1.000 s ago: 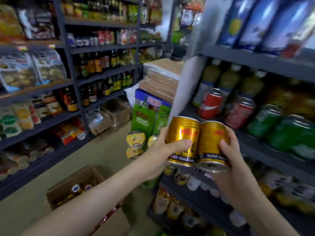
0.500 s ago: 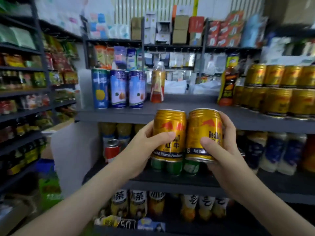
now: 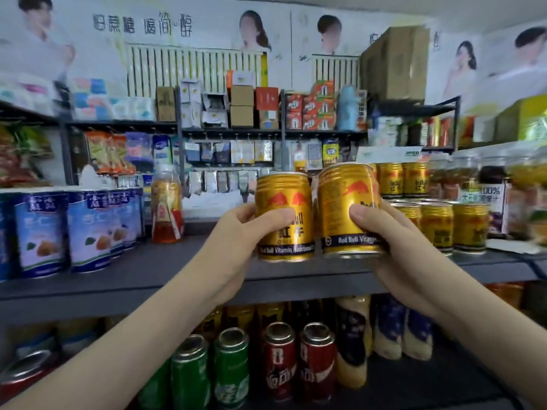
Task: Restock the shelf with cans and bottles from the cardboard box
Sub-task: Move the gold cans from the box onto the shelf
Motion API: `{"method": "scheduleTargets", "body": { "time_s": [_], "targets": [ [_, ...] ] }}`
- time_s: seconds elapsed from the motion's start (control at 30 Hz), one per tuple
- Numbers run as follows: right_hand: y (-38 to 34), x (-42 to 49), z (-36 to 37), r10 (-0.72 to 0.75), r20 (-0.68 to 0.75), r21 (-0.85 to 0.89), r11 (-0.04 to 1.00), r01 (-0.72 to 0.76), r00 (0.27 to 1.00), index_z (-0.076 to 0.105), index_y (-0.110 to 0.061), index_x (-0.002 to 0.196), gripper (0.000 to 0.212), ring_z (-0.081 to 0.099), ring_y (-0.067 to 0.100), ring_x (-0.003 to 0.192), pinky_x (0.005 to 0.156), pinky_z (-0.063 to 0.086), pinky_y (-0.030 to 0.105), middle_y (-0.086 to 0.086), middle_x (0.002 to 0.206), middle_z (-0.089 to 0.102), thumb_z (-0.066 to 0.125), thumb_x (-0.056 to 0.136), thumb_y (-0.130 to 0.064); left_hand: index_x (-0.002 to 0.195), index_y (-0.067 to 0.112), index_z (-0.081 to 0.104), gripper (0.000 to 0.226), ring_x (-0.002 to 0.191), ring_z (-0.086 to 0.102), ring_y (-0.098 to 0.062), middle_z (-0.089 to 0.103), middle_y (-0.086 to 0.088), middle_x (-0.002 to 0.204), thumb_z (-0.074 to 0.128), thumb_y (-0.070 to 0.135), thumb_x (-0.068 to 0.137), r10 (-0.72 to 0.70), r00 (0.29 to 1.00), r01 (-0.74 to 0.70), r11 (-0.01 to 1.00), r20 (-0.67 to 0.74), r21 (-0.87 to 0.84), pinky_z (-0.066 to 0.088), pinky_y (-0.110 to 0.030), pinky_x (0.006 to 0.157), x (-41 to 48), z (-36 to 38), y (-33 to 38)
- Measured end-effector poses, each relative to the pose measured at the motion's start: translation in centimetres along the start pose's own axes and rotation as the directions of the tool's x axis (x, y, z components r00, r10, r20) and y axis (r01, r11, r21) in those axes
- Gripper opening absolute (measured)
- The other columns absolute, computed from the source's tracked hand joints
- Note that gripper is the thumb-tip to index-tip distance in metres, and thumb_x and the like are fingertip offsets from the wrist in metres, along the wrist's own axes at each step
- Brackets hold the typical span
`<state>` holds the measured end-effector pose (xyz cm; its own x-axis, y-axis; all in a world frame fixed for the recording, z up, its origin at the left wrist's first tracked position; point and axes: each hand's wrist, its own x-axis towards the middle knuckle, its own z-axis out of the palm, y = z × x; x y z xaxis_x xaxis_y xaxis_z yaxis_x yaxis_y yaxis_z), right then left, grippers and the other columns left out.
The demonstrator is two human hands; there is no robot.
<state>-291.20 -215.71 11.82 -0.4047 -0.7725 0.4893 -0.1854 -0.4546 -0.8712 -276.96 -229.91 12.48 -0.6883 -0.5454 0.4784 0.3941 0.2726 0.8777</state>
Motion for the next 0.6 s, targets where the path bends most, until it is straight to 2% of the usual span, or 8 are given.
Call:
{"method": "scheduleTargets", "body": {
  "time_s": [0.1,0.2,0.3,0.4,0.47,0.53,0.6],
  "targets": [
    [-1.4,1.6,-5.5,-0.02,0.008,-0.073,0.997,0.021,1.0,0.056,-0.019,0.123,0.057,0.068,0.023,0.102,0.088,0.053,0.039,0.005,0.111,0.071,0.076,0.07,-0.03,0.104,0.013,0.067,0.045,0.088,0.07,-0.018,0.074,-0.007,0.098,0.079,0.026,0.063,0.018,0.999,-0.017,1.0,-0.037,0.018,0.056,-0.031,0.079,3.1,4.0,-0.9],
    [-2.3,4.1,-10.8,-0.051,-0.033,-0.163,0.986,0.045,0.998,0.055,-0.017,0.121,0.064,0.069,0.02,0.097,0.078,0.055,0.033,0.004,0.109,0.07,0.078,0.063,-0.029,0.099,0.017,0.067,0.03,0.083,0.069,-0.015,0.074,-0.002,0.093,0.071,0.027,0.071,0.047,0.99,-0.044,0.999,-0.131,0.027,0.056,-0.026,0.072,6.6,7.6,-1.4],
    [-3.0,7.5,-14.9,-0.078,-0.074,-0.245,0.968,0.058,0.994,0.053,-0.018,0.123,0.074,0.068,0.019,0.097,0.081,0.053,0.034,0.004,0.109,0.068,0.079,0.055,-0.032,0.101,0.02,0.065,0.027,0.084,0.068,-0.012,0.073,0.003,0.09,0.071,0.026,0.075,0.08,0.977,-0.07,0.996,-0.197,0.054,0.052,-0.028,0.075,10.3,9.7,-1.4],
    [-3.1,11.4,-17.8,-0.06,-0.063,-0.331,0.943,0.036,0.996,0.05,-0.017,0.127,0.069,0.066,0.021,0.101,0.09,0.053,0.041,0.005,0.111,0.066,0.083,0.066,-0.025,0.111,0.018,0.061,0.032,0.083,0.068,-0.007,0.071,0.003,0.098,0.071,0.021,0.081,0.116,0.963,-0.096,0.991,-0.245,0.093,0.051,-0.026,0.072,13.2,10.8,-1.2],
    [-2.5,13.8,-18.9,-0.045,-0.05,-0.397,0.918,0.021,0.998,0.051,-0.015,0.125,0.068,0.065,0.023,0.101,0.094,0.051,0.043,0.006,0.11,0.066,0.084,0.067,-0.024,0.116,0.018,0.059,0.038,0.092,0.067,-0.01,0.069,0.002,0.105,0.073,0.019,0.08,0.131,0.957,-0.098,0.986,-0.258,0.137,0.052,-0.028,0.075,14.7,11.1,-1.3],
    [-1.5,15.6,-19.4,-0.035,-0.063,-0.475,0.88,0.001,0.997,0.051,-0.013,0.123,0.067,0.064,0.023,0.1,0.093,0.051,0.043,0.006,0.107,0.066,0.085,0.066,-0.025,0.111,0.02,0.061,0.035,0.098,0.066,-0.013,0.069,0.002,0.107,0.075,0.018,0.079,0.13,0.96,-0.083,0.978,-0.247,0.192,0.053,-0.032,0.083,16.2,11.3,-1.6],
    [-0.9,16.4,-19.4,-0.026,-0.082,-0.527,0.85,-0.021,0.996,0.047,-0.012,0.129,0.076,0.062,0.024,0.101,0.092,0.051,0.041,0.006,0.11,0.064,0.086,0.065,-0.027,0.104,0.022,0.062,0.029,0.098,0.066,-0.013,0.069,0.002,0.105,0.076,0.017,0.078,0.116,0.968,-0.064,0.971,-0.221,0.232,0.053,-0.032,0.086,17.4,11.5,-2.0]
  ]
}}
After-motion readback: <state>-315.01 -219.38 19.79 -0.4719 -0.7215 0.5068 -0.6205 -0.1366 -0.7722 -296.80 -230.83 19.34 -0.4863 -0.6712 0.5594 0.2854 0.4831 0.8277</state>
